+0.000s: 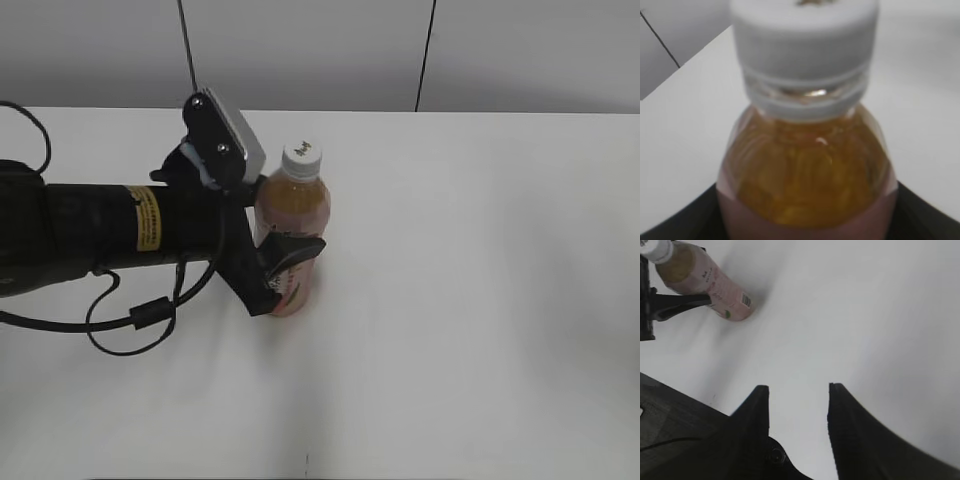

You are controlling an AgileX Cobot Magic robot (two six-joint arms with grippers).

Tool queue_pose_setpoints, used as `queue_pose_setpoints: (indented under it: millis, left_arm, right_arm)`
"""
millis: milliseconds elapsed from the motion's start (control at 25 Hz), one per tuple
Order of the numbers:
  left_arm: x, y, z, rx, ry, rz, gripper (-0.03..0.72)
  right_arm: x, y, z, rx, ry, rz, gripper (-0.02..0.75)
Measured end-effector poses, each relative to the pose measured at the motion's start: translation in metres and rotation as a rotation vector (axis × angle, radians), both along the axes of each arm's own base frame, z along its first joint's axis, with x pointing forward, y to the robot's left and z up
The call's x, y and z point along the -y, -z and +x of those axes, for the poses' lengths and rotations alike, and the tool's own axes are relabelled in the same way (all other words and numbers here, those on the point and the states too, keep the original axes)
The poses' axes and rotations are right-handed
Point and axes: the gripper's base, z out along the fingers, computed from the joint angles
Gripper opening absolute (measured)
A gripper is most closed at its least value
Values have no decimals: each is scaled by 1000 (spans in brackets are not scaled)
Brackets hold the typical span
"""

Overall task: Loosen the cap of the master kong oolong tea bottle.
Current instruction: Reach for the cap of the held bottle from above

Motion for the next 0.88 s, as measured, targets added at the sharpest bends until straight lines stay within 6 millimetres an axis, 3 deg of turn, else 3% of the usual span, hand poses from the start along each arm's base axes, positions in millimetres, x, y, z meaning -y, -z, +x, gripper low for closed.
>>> queue_pose_setpoints:
  millis: [600, 880]
  left_arm:
    - [6, -7, 3, 5, 17, 64, 448]
    - [7, -20, 6, 31, -20, 156, 448]
  right_arm:
    - [-3, -2, 6, -9, -28, 27, 301]
    - [-18, -3, 15, -77, -63, 247, 301]
